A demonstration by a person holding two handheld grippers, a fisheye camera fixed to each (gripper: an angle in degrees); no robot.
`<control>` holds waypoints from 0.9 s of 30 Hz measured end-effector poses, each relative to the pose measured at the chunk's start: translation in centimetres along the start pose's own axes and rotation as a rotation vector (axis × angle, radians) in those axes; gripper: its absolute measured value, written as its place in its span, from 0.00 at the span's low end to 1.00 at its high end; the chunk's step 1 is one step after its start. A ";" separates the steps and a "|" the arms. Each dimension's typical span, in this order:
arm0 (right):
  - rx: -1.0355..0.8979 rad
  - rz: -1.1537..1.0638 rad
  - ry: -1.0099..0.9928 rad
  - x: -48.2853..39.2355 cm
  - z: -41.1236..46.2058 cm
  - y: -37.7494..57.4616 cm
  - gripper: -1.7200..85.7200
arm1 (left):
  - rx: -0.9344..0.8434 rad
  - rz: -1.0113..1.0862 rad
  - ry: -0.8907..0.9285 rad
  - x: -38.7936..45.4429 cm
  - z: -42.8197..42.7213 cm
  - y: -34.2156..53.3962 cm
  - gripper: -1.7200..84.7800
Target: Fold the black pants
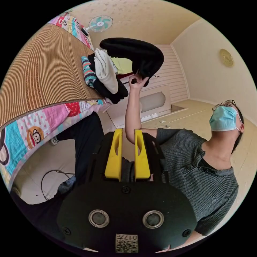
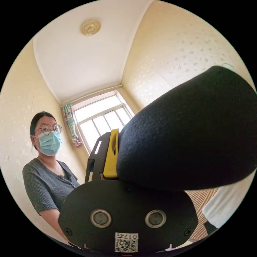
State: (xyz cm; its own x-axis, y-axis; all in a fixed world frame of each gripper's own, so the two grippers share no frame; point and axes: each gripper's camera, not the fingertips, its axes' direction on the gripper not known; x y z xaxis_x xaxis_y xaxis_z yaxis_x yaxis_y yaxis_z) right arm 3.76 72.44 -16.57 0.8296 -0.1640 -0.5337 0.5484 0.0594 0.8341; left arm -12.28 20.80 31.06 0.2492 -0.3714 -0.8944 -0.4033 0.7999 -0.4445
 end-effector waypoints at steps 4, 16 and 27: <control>0.098 0.164 0.257 2.9 -3.1 -2.7 0.11 | 0.067 -0.087 -0.044 -1.0 -2.9 0.5 0.11; 0.492 0.771 0.563 6.0 -14.4 23.3 0.06 | 0.264 -0.263 -0.201 -4.4 -12.3 0.0 0.11; 0.095 0.770 0.393 8.4 -1.8 20.5 0.03 | 0.960 -0.393 -1.170 2.8 -39.7 6.2 0.17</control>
State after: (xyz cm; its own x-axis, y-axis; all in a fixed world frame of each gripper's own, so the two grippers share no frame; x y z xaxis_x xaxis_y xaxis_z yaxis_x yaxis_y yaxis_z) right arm 22.16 74.10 -4.22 0.9519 0.2409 0.1894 -0.1772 -0.0715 0.9816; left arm -49.01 5.96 23.85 0.9041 -0.4273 0.0031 0.4272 0.9037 -0.0272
